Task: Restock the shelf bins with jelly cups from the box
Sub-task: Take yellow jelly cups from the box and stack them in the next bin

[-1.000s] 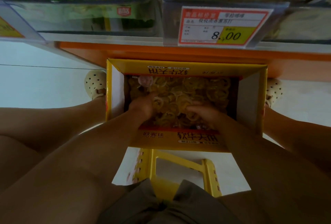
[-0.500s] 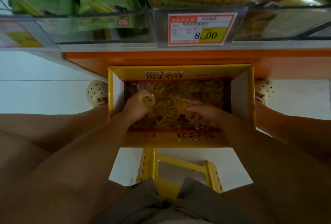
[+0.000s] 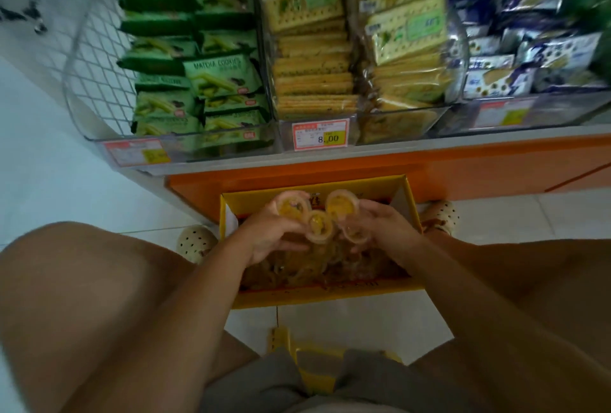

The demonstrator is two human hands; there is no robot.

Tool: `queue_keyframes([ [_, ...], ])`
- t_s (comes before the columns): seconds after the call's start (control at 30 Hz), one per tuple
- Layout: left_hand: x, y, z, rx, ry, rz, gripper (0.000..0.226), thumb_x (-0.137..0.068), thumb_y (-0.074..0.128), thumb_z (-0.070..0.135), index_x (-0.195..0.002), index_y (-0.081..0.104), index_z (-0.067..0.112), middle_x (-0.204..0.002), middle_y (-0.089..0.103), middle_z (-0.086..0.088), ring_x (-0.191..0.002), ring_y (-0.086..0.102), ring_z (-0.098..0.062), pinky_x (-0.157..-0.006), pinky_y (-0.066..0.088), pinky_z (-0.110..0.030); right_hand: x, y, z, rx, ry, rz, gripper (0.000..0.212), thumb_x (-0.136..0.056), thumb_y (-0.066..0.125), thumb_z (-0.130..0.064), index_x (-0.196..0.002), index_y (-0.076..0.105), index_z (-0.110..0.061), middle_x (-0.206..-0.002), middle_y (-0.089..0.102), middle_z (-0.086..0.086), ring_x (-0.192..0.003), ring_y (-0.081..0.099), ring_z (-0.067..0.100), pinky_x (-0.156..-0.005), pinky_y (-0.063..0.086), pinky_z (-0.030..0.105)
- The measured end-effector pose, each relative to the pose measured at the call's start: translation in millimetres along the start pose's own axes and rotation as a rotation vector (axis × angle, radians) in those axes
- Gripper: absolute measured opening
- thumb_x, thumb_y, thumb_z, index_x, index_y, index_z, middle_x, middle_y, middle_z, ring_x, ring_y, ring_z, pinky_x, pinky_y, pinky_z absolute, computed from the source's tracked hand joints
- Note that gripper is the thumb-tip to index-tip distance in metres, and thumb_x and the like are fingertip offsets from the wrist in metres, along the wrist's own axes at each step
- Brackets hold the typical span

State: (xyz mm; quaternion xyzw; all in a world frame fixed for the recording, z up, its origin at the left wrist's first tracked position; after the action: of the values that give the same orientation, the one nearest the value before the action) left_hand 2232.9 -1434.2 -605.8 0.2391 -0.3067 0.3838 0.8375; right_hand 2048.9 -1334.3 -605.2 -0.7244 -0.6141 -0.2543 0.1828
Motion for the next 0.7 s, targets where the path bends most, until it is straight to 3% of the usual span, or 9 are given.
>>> queue_keyframes([
  [0.17,25,16,28,-0.057,0.058,-0.040,0.049,-0.080,0.067,-0.013,-0.109,0.061,0.027,-0.121,0.059,-0.012,-0.106,0.064,-0.029,-0.075,0.060,-0.046,34,-2,-19,0.204,-0.171,0.108,0.025,-0.083,0.074,-0.027,-0.107,0.069,-0.032,-0.097,0.071,-0.007,-0.095,0.067,0.014,-0.078,0.060,0.043],
  [0.27,32,24,39,-0.070,0.089,-0.031,0.056,-0.077,0.070,-0.012,-0.117,0.059,0.026,-0.121,0.061,-0.012,-0.102,0.067,-0.029,-0.074,0.060,-0.046,46,1,-30,0.502,-0.380,0.198,0.033,-0.084,0.071,-0.033,-0.115,0.064,-0.042,-0.107,0.067,-0.021,-0.100,0.061,-0.001,-0.088,0.055,0.030],
  [0.33,35,29,42,-0.055,0.120,-0.017,0.058,-0.075,0.070,-0.013,-0.116,0.061,0.026,-0.120,0.061,-0.013,-0.100,0.068,-0.030,-0.073,0.060,-0.046,52,3,-33,0.671,-0.452,0.277,0.043,-0.084,0.069,-0.041,-0.124,0.056,-0.050,-0.118,0.061,-0.021,-0.107,0.056,-0.001,-0.090,0.050,0.024],
  [0.53,40,47,44,0.099,0.095,-0.046,0.052,-0.082,0.061,-0.015,-0.121,0.056,0.019,-0.112,0.066,-0.018,-0.090,0.072,-0.029,-0.069,0.061,-0.039,67,11,-39,0.940,-0.508,0.381,0.051,-0.090,0.049,-0.058,-0.139,0.038,-0.050,-0.128,0.052,-0.012,-0.109,0.054,0.009,-0.081,0.051,0.027],
  [0.7,38,55,43,0.198,0.065,-0.071,0.041,-0.082,0.063,-0.011,-0.110,0.057,0.018,-0.098,0.071,-0.016,-0.082,0.073,-0.027,-0.067,0.061,-0.037,64,7,-35,1.094,-0.597,0.540,0.043,-0.096,0.051,-0.042,-0.138,0.043,-0.046,-0.114,0.056,-0.010,-0.094,0.058,0.011,-0.063,0.050,0.023],
])
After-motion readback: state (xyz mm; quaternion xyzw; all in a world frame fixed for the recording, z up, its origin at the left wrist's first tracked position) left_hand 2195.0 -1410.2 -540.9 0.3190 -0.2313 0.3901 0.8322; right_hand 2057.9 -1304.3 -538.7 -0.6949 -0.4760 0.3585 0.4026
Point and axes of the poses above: each hand's wrist, its own x-axis away from the middle knuckle, its own y-axis out of the palm, z = x × y, the point moved 2 cm from there along -x, towards the middle knuckle
